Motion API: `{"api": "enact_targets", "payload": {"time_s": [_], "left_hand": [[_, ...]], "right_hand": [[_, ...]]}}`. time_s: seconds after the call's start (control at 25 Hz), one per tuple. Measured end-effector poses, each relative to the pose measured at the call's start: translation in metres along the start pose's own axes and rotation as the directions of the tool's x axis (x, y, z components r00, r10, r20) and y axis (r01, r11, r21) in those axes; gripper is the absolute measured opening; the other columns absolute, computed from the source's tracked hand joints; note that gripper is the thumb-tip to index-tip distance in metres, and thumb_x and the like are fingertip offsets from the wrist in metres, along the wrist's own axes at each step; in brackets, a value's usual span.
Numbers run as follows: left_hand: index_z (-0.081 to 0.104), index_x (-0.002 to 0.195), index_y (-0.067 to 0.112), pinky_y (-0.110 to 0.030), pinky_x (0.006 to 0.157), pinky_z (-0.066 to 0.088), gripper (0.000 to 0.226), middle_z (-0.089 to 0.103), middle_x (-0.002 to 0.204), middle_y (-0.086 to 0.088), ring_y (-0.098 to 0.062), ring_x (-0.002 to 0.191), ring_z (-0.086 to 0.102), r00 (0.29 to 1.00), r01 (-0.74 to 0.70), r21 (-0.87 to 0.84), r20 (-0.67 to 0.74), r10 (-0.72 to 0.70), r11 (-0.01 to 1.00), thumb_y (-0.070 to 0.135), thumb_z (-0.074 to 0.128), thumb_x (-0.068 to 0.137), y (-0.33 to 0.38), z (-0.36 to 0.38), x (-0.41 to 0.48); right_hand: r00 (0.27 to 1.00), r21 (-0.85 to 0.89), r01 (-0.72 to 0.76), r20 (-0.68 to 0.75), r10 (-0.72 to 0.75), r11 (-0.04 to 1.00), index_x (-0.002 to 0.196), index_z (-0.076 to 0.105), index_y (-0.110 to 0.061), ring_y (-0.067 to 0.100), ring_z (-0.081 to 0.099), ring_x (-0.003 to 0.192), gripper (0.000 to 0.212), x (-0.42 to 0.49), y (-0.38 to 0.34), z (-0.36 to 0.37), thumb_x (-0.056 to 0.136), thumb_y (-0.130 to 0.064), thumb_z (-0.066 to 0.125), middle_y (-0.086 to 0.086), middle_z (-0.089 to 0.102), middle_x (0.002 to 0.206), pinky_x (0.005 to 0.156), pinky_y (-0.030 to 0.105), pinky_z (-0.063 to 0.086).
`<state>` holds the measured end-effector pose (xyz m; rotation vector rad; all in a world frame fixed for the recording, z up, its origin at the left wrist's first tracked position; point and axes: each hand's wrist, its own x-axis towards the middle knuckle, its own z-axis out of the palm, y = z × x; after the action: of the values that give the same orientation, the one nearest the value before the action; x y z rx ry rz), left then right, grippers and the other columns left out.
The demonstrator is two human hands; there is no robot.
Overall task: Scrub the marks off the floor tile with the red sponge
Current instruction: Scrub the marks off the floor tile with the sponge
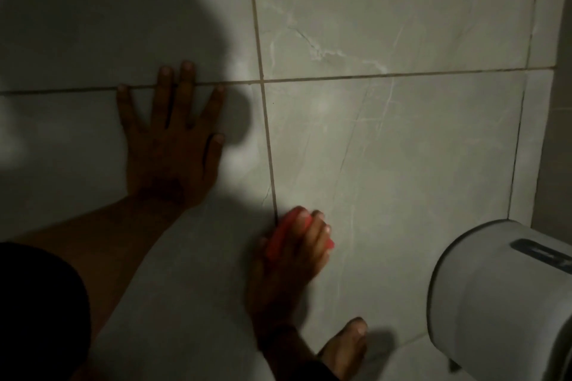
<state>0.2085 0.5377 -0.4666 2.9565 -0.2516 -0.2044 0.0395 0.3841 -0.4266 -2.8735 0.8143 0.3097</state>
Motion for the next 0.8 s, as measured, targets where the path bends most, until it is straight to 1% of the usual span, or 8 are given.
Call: {"api": "enact_targets", "payload": {"time_s": [0.16, 0.28, 0.36, 0.44, 0.56, 0.64, 0.72, 0.8], "left_hand": [[0.023, 0.174, 0.031, -0.080, 0.125, 0.003, 0.071, 0.006, 0.184, -0.015, -0.042, 0.170, 0.008, 1.000, 0.002, -0.009, 0.003, -0.002, 1.000, 0.047, 0.034, 0.106, 0.002, -0.003, 0.004], [0.023, 0.174, 0.031, -0.080, 0.125, 0.003, 0.071, 0.006, 0.184, -0.014, -0.042, 0.170, 0.009, 1.000, 0.003, 0.004, 0.001, -0.003, 1.000, 0.048, 0.033, 0.105, 0.000, 0.000, 0.002], [0.021, 0.175, 0.031, -0.080, 0.125, 0.003, 0.072, 0.005, 0.185, -0.014, -0.041, 0.170, 0.008, 1.000, -0.002, 0.005, 0.008, 0.002, 1.000, 0.048, 0.031, 0.105, -0.001, -0.001, 0.002], [0.020, 0.175, 0.031, -0.079, 0.126, 0.001, 0.072, 0.005, 0.185, -0.014, -0.041, 0.170, 0.008, 1.000, -0.001, 0.001, 0.020, 0.001, 1.000, 0.048, 0.031, 0.105, 0.000, -0.003, 0.002], [0.020, 0.174, 0.030, -0.078, 0.125, 0.000, 0.072, 0.005, 0.185, -0.014, -0.042, 0.170, 0.008, 1.000, -0.008, 0.025, 0.007, 0.008, 1.000, 0.049, 0.031, 0.105, 0.001, -0.001, 0.002], [0.021, 0.174, 0.030, -0.079, 0.125, 0.000, 0.072, 0.006, 0.184, -0.015, -0.043, 0.170, 0.009, 1.000, -0.019, 0.010, -0.013, 0.019, 1.000, 0.049, 0.030, 0.106, -0.002, 0.001, 0.003], [0.021, 0.175, 0.029, -0.078, 0.125, 0.001, 0.071, 0.006, 0.184, -0.015, -0.043, 0.170, 0.010, 0.999, -0.023, 0.013, -0.026, 0.023, 1.000, 0.050, 0.028, 0.107, -0.002, 0.002, 0.001], [0.020, 0.175, 0.030, -0.079, 0.124, 0.000, 0.070, 0.006, 0.184, -0.016, -0.043, 0.170, 0.009, 1.000, -0.027, 0.036, -0.011, 0.027, 0.999, 0.050, 0.027, 0.108, -0.003, 0.000, 0.001]], "right_hand": [[0.936, 0.060, 0.345, -0.097, -0.338, 0.937, 0.166, 0.039, -0.017, 0.041, 0.027, 0.164, 0.083, 0.121, -0.082, -0.005, 0.093, -0.053, 0.055, 0.017, 0.034, 0.175, 0.133, 0.062, 0.017], [0.786, -0.022, 0.610, -0.113, -0.608, 0.792, 0.166, 0.039, -0.019, 0.039, 0.026, 0.164, 0.076, 0.226, -0.068, -0.020, 0.099, -0.053, 0.050, 0.015, 0.035, 0.175, 0.134, 0.059, 0.017], [0.864, -0.036, 0.486, -0.129, -0.486, 0.873, 0.167, 0.036, -0.018, 0.039, 0.025, 0.165, 0.071, 0.257, -0.008, -0.031, 0.105, -0.051, 0.040, 0.015, 0.032, 0.177, 0.134, 0.059, 0.018], [0.979, 0.066, 0.088, -0.191, -0.074, 0.994, 0.169, 0.032, -0.016, 0.037, 0.022, 0.166, 0.074, 0.254, 0.063, -0.043, 0.105, -0.053, 0.035, 0.015, 0.027, 0.178, 0.135, 0.058, 0.016], [0.920, 0.259, -0.331, -0.124, 0.371, 0.908, 0.171, 0.024, -0.018, 0.037, 0.018, 0.167, 0.089, 0.179, 0.103, -0.034, 0.096, -0.065, 0.026, 0.014, 0.022, 0.180, 0.137, 0.057, 0.010], [0.916, 0.216, -0.351, -0.120, 0.382, 0.911, 0.170, 0.025, -0.015, 0.041, 0.023, 0.165, 0.086, 0.104, 0.084, -0.015, 0.097, -0.061, 0.032, 0.017, 0.027, 0.178, 0.134, 0.062, 0.017], [0.971, 0.053, -0.219, -0.083, 0.223, 0.974, 0.169, 0.028, -0.011, 0.047, 0.031, 0.161, 0.083, 0.030, 0.040, 0.006, 0.098, -0.053, 0.043, 0.022, 0.033, 0.174, 0.128, 0.068, 0.028], [0.999, -0.023, -0.043, 0.032, 0.044, 0.999, 0.168, 0.029, -0.014, 0.046, 0.030, 0.160, 0.084, -0.003, -0.005, 0.012, 0.097, -0.053, 0.049, 0.022, 0.034, 0.173, 0.129, 0.067, 0.025]]}}
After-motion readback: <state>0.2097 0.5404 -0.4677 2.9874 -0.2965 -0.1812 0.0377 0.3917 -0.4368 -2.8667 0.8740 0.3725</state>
